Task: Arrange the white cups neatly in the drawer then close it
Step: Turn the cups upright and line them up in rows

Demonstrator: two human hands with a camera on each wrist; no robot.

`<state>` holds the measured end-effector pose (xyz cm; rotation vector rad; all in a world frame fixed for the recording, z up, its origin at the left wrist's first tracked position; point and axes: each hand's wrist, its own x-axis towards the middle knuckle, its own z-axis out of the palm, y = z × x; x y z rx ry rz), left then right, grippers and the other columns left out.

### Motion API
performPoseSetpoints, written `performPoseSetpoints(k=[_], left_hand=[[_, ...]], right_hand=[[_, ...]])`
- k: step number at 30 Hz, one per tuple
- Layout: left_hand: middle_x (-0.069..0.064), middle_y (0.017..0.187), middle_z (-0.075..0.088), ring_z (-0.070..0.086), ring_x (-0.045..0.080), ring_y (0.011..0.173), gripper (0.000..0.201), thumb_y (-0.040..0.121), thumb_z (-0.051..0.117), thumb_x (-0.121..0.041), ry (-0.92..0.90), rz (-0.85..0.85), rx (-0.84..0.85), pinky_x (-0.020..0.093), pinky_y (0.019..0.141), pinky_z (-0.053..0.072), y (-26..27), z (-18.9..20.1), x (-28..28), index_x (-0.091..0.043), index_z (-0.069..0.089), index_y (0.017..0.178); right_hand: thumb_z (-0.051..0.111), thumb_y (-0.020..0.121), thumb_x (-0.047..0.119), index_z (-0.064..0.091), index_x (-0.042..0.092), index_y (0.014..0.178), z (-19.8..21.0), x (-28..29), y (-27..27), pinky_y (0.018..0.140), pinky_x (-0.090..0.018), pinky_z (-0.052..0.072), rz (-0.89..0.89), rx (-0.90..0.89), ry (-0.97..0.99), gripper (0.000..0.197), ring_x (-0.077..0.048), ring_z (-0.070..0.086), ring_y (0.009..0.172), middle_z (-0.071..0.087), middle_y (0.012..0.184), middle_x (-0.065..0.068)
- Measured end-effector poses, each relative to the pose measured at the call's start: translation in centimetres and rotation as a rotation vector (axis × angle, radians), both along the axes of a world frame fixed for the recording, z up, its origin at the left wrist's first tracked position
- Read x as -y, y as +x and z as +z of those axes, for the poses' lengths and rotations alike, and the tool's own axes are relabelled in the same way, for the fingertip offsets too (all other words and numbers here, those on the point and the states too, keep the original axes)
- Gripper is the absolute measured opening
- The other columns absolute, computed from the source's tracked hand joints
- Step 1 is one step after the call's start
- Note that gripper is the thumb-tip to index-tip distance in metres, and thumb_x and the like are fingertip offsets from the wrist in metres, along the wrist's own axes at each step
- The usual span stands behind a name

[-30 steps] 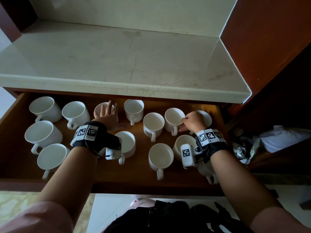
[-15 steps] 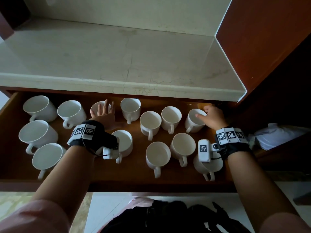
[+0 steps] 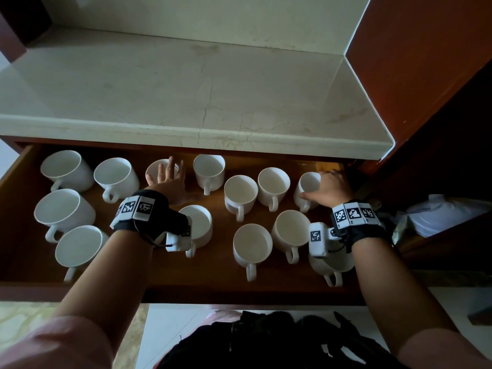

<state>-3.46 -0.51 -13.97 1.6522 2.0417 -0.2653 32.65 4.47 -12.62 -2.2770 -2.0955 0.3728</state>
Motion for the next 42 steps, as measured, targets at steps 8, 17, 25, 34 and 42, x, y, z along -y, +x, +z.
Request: performPoseSetpoints(k=[8,17,25,34,42], left_hand=[[0.006,0.154,-0.031,-0.02,0.03,0.144,0.112,0.078,0.052,-0.071,0.005,-0.004,-0.004,0.06,0.114,-0.007,0.0,-0.2,0.0,-0.023,-0.018,0.15],[0.005,0.154,-0.031,-0.02,0.03,0.144,0.109,0.079,0.053,-0.069,0.008,-0.006,-0.002,0.06,0.113,-0.006,0.0,-0.2,-0.1,-0.024,-0.016,0.15],[0.006,0.154,-0.031,-0.02,0.031,0.144,0.11,0.079,0.053,-0.07,0.006,-0.009,-0.002,0.06,0.113,-0.006,-0.2,-0.3,-0.2,-0.024,-0.017,0.15],[0.005,0.154,-0.031,-0.02,0.03,0.144,0.109,0.079,0.051,-0.071,0.008,-0.002,-0.001,0.059,0.114,-0.006,-0.2,-0.6,-0.3,-0.024,-0.017,0.15],[0.005,0.154,-0.031,-0.02,0.029,0.144,0.106,0.08,0.048,-0.072,0.009,0.007,0.004,0.059,0.113,-0.006,-0.3,-0.7,-0.4,-0.024,-0.016,0.15]], right_hand=[[0.082,0.067,0.04,0.035,0.012,0.145,-0.4,0.0,1.3,0.108,-0.037,0.035,0.101,-0.11,-0.047,0.095,-0.027,0.041,0.131,0.043,0.145,-0.009],[0.081,0.071,0.032,0.029,0.015,0.148,-0.9,-0.2,1.6,0.109,-0.033,0.03,0.122,-0.154,-0.071,0.094,-0.024,0.037,0.136,0.036,0.15,-0.006],[0.079,0.073,0.032,0.025,0.018,0.15,-1.2,-0.3,1.8,0.109,-0.034,0.032,0.108,-0.181,-0.087,0.094,-0.025,0.037,0.136,0.035,0.151,-0.004],[0.056,0.093,0.037,0.027,0.016,0.149,-0.8,-0.6,2.6,0.115,-0.036,0.027,-0.018,-0.603,-0.041,0.067,-0.022,0.029,0.141,0.029,0.154,-0.004],[0.041,0.099,0.012,0.032,0.017,0.147,-1.0,-0.8,3.1,0.115,-0.04,0.028,-0.035,-0.601,-0.036,0.049,-0.021,0.033,0.139,0.035,0.151,-0.006]])
